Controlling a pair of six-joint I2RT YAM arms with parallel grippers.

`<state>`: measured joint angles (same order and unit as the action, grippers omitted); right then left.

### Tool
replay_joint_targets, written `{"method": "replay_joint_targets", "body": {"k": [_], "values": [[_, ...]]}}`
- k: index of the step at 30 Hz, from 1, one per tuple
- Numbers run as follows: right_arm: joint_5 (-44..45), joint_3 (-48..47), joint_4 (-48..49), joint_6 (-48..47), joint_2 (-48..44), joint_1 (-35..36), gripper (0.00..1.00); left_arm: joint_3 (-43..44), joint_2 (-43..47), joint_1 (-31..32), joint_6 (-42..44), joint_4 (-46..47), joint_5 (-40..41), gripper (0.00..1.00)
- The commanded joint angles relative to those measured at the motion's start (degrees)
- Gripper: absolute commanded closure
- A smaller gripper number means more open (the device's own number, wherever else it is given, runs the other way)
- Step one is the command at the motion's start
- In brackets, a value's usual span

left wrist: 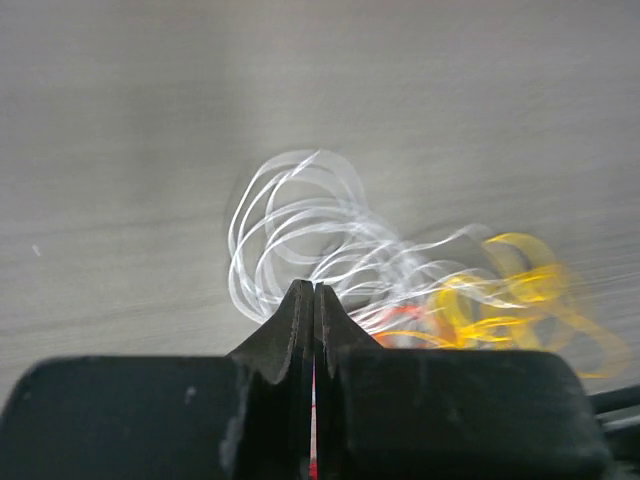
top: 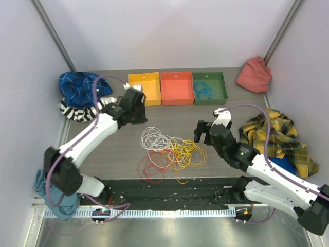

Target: Untangle the cables

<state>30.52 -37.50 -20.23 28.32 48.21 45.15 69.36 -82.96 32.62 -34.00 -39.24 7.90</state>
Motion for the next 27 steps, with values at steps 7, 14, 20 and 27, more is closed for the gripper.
{"method": "replay_joint_targets", "body": {"k": [7, 14, 20, 27], "values": [[-3.09, -1.00, 1.42, 1.74, -0.92, 0.12, 0.00, 21.85, 12.03, 0.25, 2.79, -8.65, 3.10, 1.00], [-3.45, -1.35, 0.98, 1.92, -1.88, 0.12, 0.00, 9.76, 9.04, 1.12, -0.36, -6.21, -5.00, 0.50], [-2.31, -1.09, 0.28, 1.13, -2.77, 0.03, 0.00, 0.87, 6.67, 3.06, -2.91, -2.33, -2.46, 0.26], [-3.10, -0.65, 1.51, 1.39, -1.36, 0.12, 0.00, -2.39, -3.86, 3.06, -3.97, 0.83, -1.05, 0.28]]}}
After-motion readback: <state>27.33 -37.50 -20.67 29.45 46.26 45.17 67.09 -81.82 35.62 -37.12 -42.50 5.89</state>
